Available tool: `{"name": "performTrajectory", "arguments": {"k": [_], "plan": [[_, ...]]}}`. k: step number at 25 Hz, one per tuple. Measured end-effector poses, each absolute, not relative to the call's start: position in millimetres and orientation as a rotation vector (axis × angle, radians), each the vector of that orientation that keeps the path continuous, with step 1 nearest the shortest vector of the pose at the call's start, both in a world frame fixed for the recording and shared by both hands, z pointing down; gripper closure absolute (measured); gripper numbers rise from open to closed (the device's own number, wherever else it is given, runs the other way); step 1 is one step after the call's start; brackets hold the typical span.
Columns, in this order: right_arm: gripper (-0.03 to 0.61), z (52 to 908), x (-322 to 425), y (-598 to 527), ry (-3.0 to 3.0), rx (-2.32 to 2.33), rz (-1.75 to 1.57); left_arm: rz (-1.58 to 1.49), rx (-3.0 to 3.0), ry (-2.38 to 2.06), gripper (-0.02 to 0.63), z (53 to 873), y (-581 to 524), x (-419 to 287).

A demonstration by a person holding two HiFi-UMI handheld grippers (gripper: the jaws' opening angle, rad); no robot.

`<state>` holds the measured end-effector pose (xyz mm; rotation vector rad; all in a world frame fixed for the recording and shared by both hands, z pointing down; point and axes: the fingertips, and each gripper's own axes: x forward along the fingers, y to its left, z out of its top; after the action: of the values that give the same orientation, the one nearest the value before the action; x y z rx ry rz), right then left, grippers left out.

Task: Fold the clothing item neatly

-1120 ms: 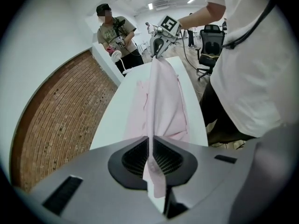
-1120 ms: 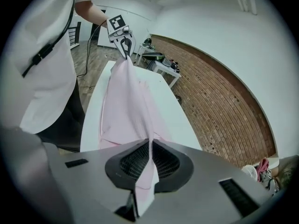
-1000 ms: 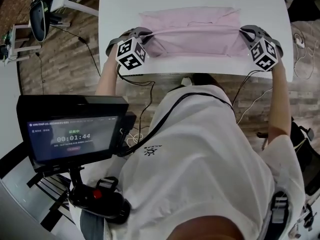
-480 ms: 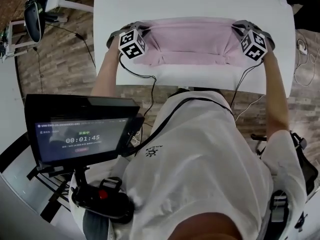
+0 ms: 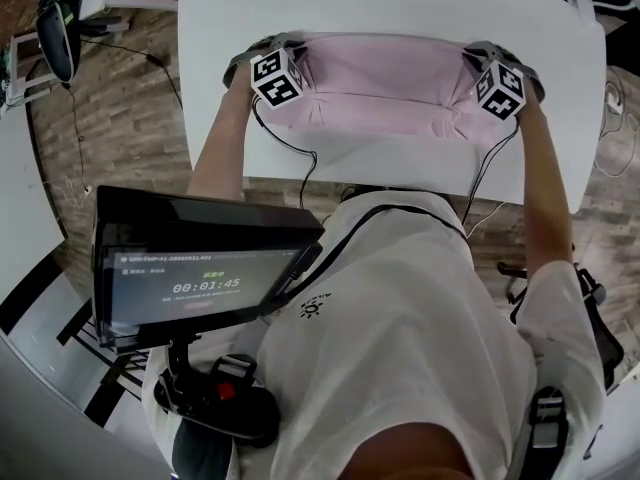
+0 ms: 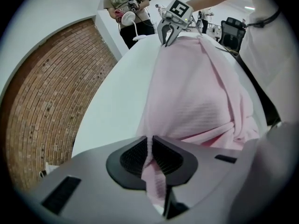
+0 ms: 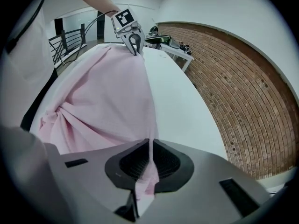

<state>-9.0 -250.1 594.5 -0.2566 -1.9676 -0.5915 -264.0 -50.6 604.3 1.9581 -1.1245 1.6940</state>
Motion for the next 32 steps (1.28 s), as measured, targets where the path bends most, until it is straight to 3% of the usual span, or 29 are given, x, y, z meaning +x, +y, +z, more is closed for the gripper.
{"name": "performTrajectory", "arguments": {"k": [22, 25, 28, 32], "plan": [[0.55, 593, -44, -334, -2.033, -0.052, -0.633, 1.681, 1.92, -1.307, 0.581, 608, -140, -297], [0.481, 577, -47, -335, -2.082, 0.032, -0.63, 1.664, 1.884, -1.445, 0.531, 594, -145, -303], [0.466, 557, -47, -328, -2.108, 0.057, -0.632, 1.616, 1.882, -1.55, 0.439, 571, -145, -302], [0.466, 522, -48, -312, -2.173, 0.114, -0.629, 1.507, 1.889, -1.68, 0.426, 533, -137, -299]]}}
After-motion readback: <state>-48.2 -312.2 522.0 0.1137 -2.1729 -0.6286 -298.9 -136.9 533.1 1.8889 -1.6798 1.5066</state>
